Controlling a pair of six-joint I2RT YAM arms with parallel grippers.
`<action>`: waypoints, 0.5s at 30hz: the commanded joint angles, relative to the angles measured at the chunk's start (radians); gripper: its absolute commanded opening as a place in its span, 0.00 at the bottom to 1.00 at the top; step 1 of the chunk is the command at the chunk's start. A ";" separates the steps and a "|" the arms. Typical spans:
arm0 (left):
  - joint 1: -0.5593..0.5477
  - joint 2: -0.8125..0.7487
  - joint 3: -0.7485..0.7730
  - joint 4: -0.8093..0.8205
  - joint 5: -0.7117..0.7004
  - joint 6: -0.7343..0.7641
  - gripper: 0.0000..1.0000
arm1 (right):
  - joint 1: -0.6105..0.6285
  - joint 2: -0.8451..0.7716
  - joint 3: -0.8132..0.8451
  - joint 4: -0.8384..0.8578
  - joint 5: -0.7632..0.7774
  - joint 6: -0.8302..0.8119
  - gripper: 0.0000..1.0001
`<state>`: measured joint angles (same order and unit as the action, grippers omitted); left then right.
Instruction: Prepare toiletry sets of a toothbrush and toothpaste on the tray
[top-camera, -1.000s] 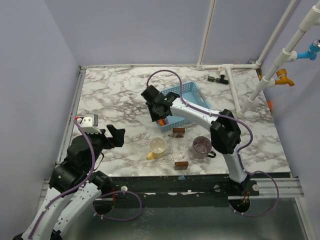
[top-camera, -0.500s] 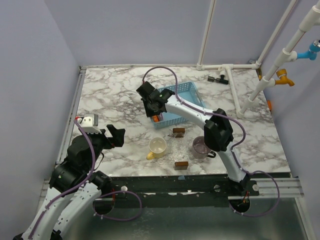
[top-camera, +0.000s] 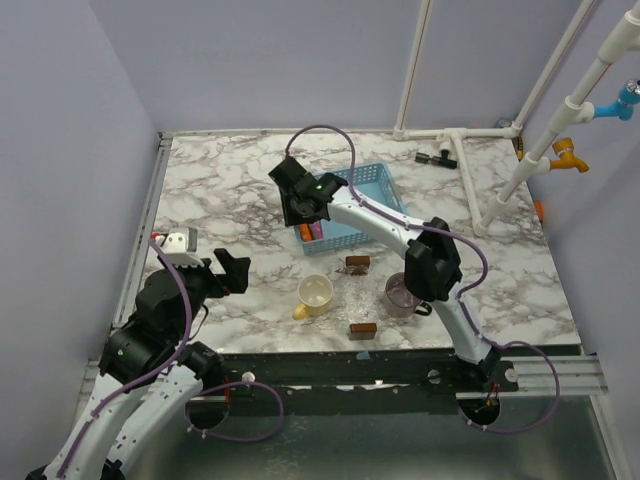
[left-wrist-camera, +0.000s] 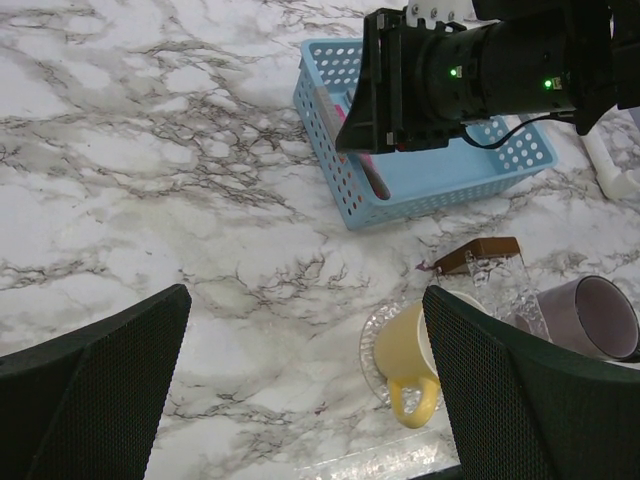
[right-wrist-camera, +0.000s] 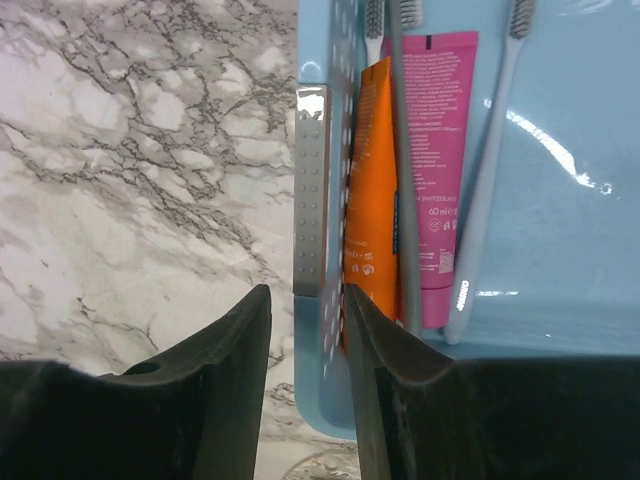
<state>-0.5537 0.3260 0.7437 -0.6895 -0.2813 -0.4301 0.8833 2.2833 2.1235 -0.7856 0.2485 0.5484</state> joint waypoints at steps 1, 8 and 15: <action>0.007 0.014 0.001 -0.008 -0.022 -0.006 0.99 | -0.006 -0.072 0.020 0.019 0.089 0.002 0.40; 0.006 0.018 0.002 -0.010 -0.026 -0.006 0.99 | -0.086 -0.113 -0.035 0.040 0.039 -0.017 0.38; 0.008 0.024 0.002 -0.012 -0.031 -0.007 0.99 | -0.129 -0.064 -0.034 0.041 0.023 -0.042 0.38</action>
<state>-0.5518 0.3405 0.7437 -0.6899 -0.2821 -0.4301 0.7696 2.1983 2.1025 -0.7532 0.2794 0.5331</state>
